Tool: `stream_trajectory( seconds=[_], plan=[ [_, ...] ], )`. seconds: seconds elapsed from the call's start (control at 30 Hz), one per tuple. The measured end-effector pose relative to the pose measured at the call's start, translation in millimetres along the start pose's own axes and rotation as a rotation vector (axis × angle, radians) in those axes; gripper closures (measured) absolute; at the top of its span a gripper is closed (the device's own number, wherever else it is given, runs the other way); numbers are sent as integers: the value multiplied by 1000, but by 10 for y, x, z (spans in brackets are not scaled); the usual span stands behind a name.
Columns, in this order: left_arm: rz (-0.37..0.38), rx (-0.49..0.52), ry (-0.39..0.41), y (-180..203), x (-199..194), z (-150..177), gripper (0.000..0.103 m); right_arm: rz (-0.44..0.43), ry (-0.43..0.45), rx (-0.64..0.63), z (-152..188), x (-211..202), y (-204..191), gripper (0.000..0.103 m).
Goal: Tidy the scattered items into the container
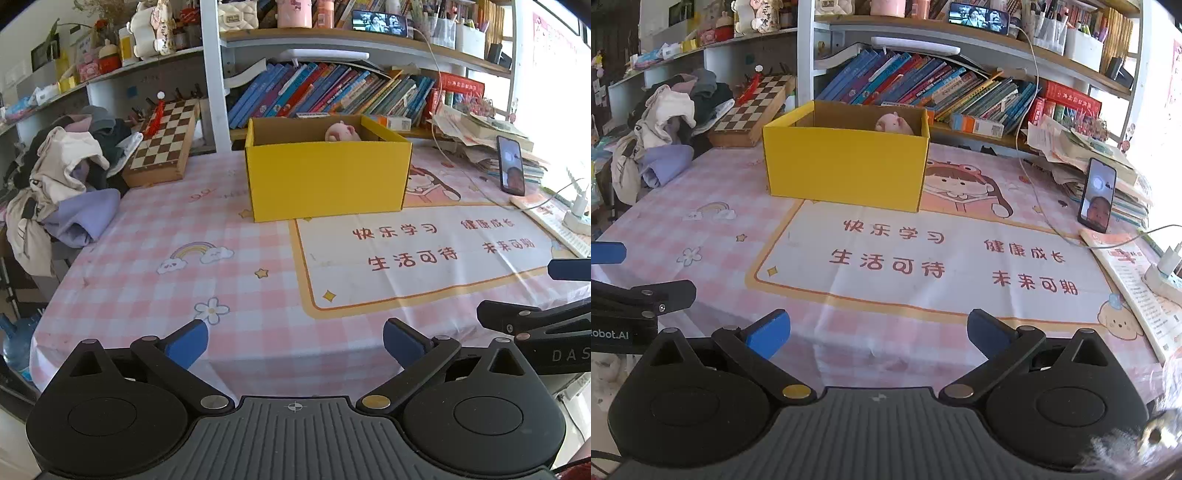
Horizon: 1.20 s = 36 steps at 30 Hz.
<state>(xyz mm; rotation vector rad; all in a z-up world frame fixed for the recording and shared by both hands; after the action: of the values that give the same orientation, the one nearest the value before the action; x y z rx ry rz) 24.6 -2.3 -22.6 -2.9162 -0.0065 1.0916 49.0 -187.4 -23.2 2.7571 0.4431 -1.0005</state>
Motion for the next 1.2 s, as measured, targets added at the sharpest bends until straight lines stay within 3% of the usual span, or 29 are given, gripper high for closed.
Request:
stream_trajectory(
  seconds=[0.3,1.2],
  plan=[
    [2,2,-35,36,-4,43,0,-11,-14,10,23,2,-6,0],
    [10,-28,-32,6,-65,50,0,-14,-17,-2,42,-38,-70,0]
  ],
)
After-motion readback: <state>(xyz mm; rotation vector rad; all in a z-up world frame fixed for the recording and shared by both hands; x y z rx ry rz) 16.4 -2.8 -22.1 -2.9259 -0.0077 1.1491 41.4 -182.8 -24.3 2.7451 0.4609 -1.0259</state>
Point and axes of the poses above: each gripper's, at about its wrist camera, not at the fingertips, and x roughly the way its jaws point, y to its right, z to its underside, the point moved 1 cm from there along x, roughly the way its jaws point, and after that the axes turned 1 degree about z, right-handed, at the moved point
